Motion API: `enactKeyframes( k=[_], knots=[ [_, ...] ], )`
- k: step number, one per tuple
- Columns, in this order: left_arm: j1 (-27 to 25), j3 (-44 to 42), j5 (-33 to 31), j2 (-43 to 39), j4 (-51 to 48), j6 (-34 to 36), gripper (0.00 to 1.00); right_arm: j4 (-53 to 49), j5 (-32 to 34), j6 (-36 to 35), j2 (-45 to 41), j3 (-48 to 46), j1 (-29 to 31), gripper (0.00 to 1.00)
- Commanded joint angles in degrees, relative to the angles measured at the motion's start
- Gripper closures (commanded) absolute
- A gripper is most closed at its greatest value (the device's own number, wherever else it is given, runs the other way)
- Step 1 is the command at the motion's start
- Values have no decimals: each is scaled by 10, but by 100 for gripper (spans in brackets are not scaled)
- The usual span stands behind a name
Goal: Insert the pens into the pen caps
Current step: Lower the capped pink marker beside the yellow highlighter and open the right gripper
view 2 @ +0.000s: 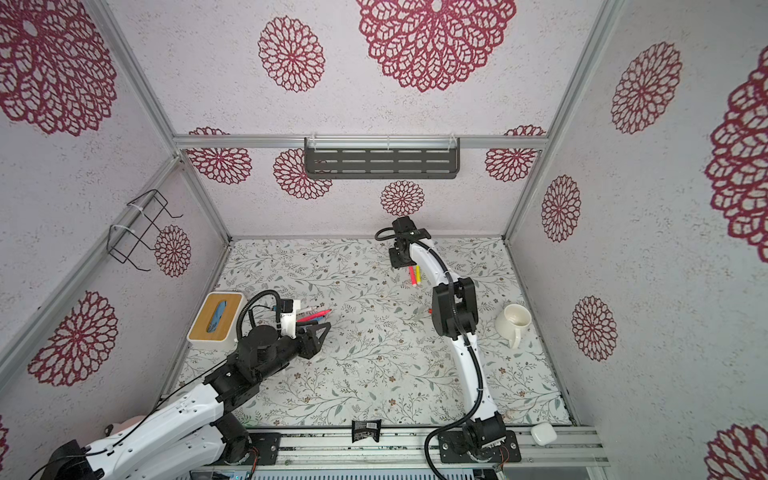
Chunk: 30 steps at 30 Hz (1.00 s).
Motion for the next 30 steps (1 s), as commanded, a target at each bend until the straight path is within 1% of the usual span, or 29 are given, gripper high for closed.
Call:
enactKeyframes(
  k=[1, 7, 11, 22, 25, 30],
  knots=[
    [-2, 10, -7, -11, -12, 6, 47, 4, -32, 24, 3, 2, 1, 60],
    [-3, 4, -14, -21, -19, 8, 47, 2, -15, 49, 26, 2, 1, 59],
    [-2, 2, -15, -24, -20, 8, 47, -1, 4, 55, 33, 2, 0, 55],
    [-2, -4, -18, -34, -25, 7, 47, -21, 47, 79, 49, 2, -16, 55],
    [-2, -4, -21, -35, -25, 5, 47, -24, 43, 78, 54, 2, -20, 55],
    [-2, -2, -17, -32, -24, 4, 46, -29, 61, 84, 54, 2, -21, 56]
  ],
)
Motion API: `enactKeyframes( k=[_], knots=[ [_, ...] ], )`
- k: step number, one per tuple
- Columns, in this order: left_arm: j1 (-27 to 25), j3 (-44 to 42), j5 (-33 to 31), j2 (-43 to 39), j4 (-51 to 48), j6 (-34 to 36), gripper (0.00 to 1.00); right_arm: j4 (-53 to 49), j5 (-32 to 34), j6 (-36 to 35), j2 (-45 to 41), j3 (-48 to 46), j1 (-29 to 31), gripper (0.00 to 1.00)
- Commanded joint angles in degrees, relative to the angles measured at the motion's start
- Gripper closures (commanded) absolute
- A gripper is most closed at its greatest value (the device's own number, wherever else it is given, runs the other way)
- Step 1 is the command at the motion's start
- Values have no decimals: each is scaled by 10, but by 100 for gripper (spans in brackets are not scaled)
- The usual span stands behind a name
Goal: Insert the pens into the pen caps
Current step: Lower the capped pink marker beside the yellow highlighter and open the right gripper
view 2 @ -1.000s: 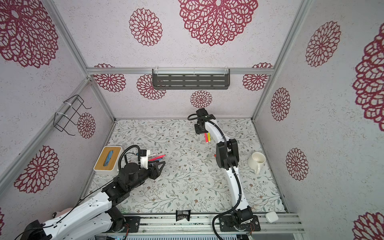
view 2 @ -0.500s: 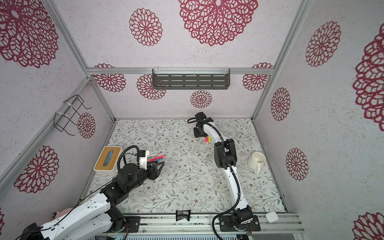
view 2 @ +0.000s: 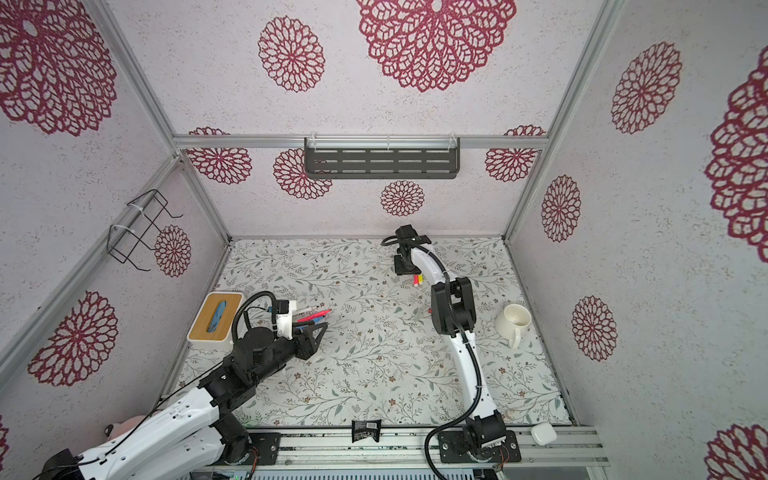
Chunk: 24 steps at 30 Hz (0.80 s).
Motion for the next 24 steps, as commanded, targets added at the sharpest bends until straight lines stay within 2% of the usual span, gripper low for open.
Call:
enactKeyframes(
  k=[1, 9, 20, 24],
  knots=[
    [-2, -1, -3, -3, 1, 3, 46, -21, 21, 15, 4, 3, -3, 56],
    [-2, 1, -4, -5, -6, 3, 47, 20, -14, 7, -50, -29, 4, 56],
    [0, 7, -20, 0, -15, 10, 46, 65, -39, -7, -240, -106, 40, 52],
    [12, 25, -17, 19, -29, 12, 44, 93, -47, -2, -319, -172, 47, 52]
  ],
)
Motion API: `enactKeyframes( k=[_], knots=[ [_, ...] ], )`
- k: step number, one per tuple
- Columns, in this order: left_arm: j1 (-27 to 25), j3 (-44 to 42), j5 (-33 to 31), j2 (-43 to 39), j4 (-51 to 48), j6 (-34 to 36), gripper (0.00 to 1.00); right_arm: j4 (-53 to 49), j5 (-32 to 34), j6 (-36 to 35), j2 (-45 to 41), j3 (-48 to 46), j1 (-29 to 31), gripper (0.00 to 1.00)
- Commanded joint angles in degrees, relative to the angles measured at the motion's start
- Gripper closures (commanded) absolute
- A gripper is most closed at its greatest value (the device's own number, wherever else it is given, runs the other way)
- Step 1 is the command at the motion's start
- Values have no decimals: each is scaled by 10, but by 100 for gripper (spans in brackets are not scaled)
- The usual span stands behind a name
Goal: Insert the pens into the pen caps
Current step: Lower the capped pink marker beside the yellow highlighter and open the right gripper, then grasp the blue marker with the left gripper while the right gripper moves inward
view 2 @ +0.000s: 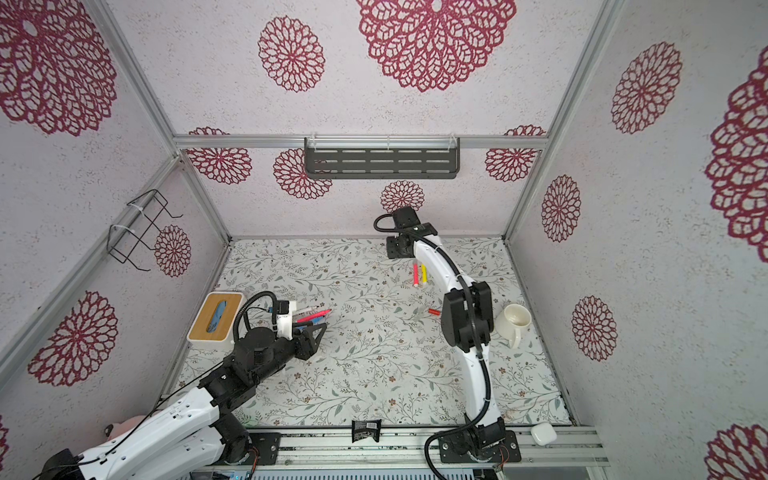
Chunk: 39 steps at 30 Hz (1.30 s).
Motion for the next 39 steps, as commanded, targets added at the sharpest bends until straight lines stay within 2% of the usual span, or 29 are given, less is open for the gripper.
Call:
enactKeyframes(
  k=[1, 3, 6, 10, 13, 18, 24, 32, 39],
  knots=[
    [15, 33, -2, 23, -24, 6, 44, 31, -16, -3, -85, -48, 6, 52],
    [30, 53, 2, 49, -44, 7, 44, 55, -39, -13, -129, -98, 12, 51],
    [55, 91, 10, 97, -81, 7, 44, 153, -137, -37, -227, -230, 22, 48],
    [98, 132, 25, 159, -126, 12, 44, 258, -232, -46, -342, -390, 34, 41],
    [134, 130, 38, 194, -113, 15, 44, 299, -258, -41, -406, -475, 37, 41],
    [194, 134, 61, 264, -101, 13, 45, 363, -271, -20, -495, -608, 41, 39],
    [229, 140, 81, 323, -69, 19, 45, 380, -258, 0, -542, -708, 47, 39],
    [265, 150, 86, 372, -66, 35, 45, 393, -248, 27, -596, -792, 51, 38],
    [270, 161, 93, 421, -52, 39, 46, 398, -243, 40, -618, -820, 53, 39]
  ],
)
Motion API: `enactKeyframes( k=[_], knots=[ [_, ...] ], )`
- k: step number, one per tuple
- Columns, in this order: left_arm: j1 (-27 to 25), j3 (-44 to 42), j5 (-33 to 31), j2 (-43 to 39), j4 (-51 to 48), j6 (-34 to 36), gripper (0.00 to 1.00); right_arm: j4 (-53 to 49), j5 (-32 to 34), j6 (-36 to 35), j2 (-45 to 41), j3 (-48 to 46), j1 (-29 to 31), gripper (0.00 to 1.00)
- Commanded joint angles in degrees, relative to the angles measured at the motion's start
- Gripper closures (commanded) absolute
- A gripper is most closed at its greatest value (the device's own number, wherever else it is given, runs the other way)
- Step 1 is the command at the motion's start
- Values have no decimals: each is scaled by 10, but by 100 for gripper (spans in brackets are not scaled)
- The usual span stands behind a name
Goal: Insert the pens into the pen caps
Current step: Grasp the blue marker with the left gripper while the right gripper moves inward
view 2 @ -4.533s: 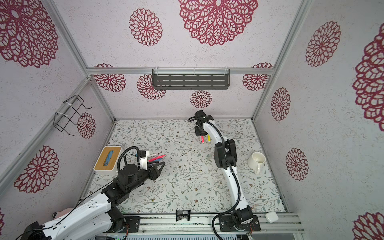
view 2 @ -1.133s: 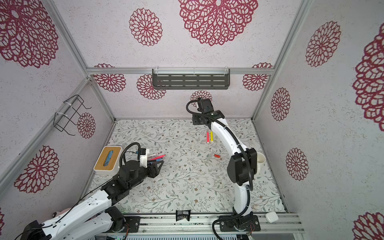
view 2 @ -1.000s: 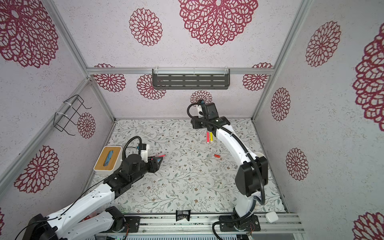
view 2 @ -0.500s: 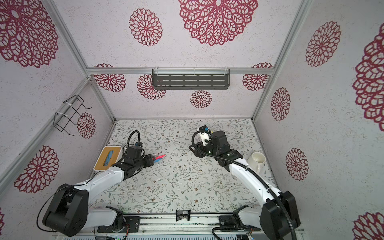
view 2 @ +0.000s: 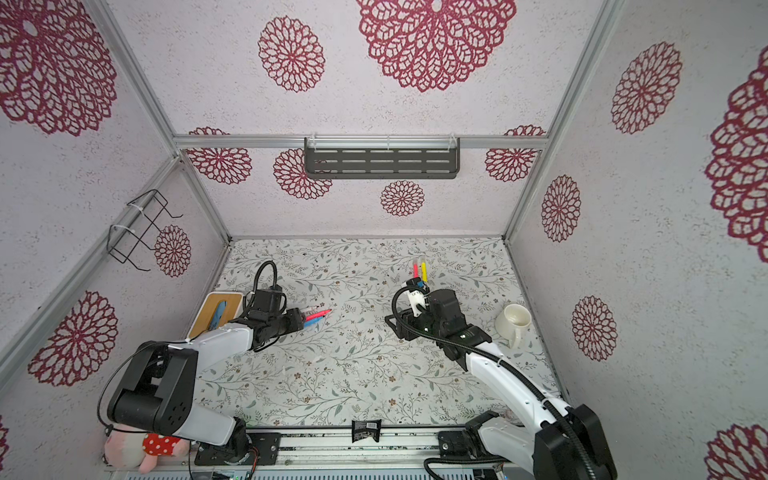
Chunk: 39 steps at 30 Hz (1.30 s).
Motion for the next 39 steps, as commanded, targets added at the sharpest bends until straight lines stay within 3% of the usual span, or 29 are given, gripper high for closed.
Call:
enactKeyframes(
  k=[1, 15, 39],
  knots=[
    [4, 15, 6, 17, 19, 9, 46, 25, 6, 19, -19, -6, 5, 39],
    [-10, 15, 9, 31, -14, 4, 47, 41, 12, 31, -33, -25, 7, 39],
    [-94, 35, -25, 34, -96, 0, 51, 39, 26, 41, -67, -43, 11, 40]
  ],
)
